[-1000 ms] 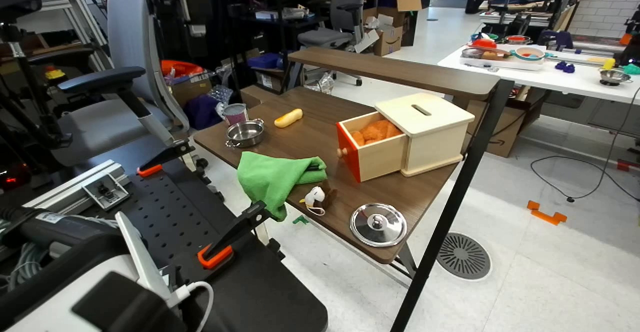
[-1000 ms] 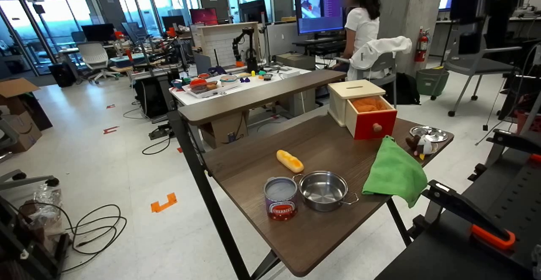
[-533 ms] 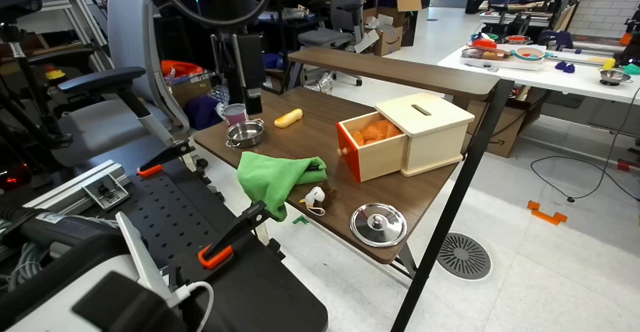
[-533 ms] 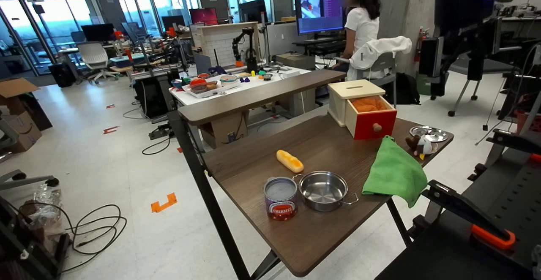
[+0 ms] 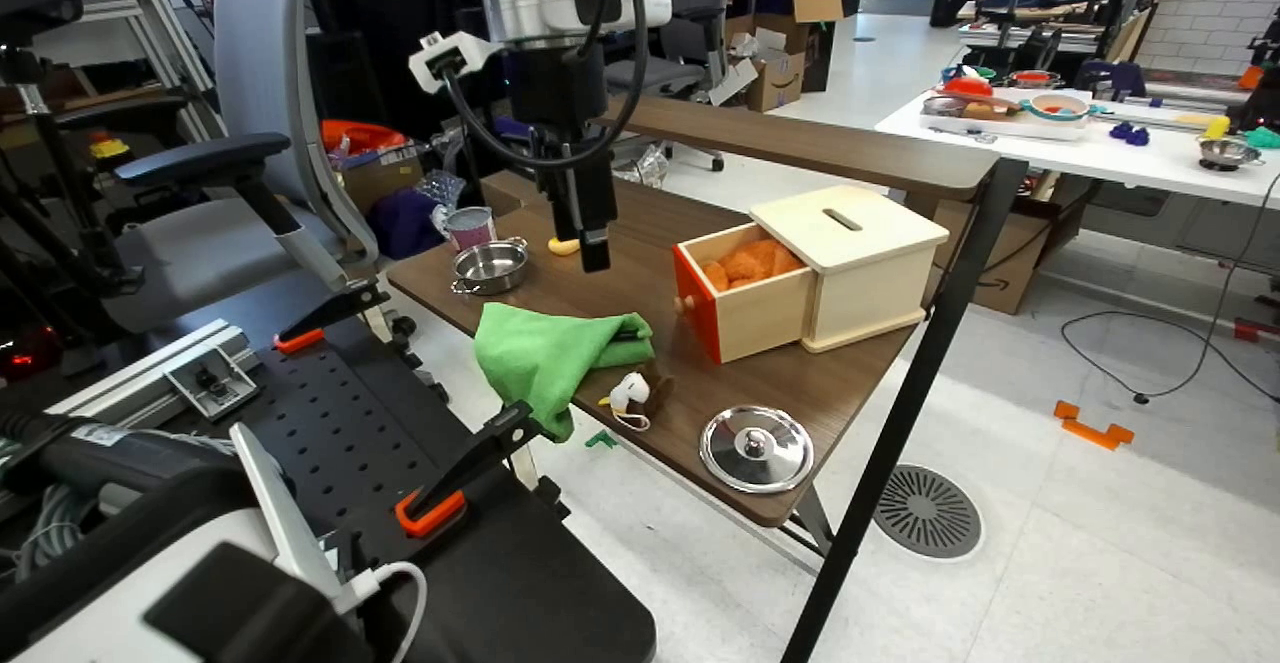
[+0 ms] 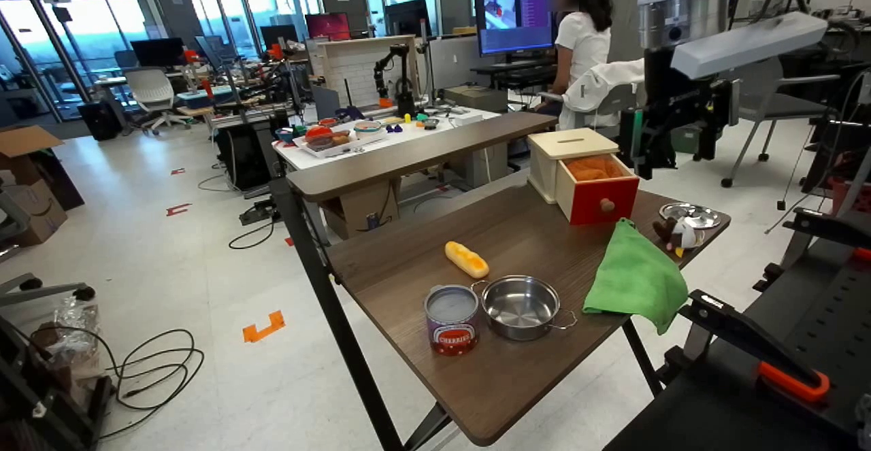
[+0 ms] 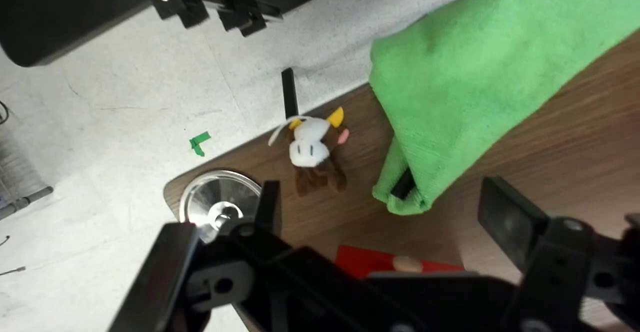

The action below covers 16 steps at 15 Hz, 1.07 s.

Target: Close the open drawer

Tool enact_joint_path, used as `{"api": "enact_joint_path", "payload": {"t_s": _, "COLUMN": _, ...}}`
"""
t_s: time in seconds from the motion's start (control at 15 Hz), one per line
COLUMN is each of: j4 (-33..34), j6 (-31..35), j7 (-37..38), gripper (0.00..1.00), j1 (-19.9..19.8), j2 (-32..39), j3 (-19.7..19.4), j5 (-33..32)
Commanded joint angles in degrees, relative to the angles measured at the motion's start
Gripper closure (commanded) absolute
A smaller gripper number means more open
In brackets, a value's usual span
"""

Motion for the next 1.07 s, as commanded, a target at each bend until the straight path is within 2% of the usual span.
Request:
{"api": "enact_joint_path", "payload": {"t_s": 0.0, "j4": 1.2, "j6": 1.6, "j7": -0.5, "gripper": 0.00, "j1": 2.4, "j2": 1.4, "j3": -2.2, "j5": 2.5}}
{"api": "enact_joint_path", "payload": {"t_s": 0.6, "j4": 1.8, "j6": 1.9, "j7": -0.4, "gripper": 0.00, "j1": 3.2, "j2": 2.5, "j3": -3.0, "j5": 2.8}}
{"api": "enact_joint_path", "payload": {"t_s": 0.8, "j4": 0.6, "j6": 8.2, "j7": 8.0, "gripper": 0.00, "j1": 7.9, "j2": 2.8, "j3": -8.4, "j5": -6.7}}
{"api": "enact_joint_path", "payload": {"t_s": 1.0, "j4": 1.5, "j6": 13.9, "j7": 15.1, "gripper": 0.00, "j1": 10.9, "j2": 4.8, "j3": -12.4, "j5": -11.0}}
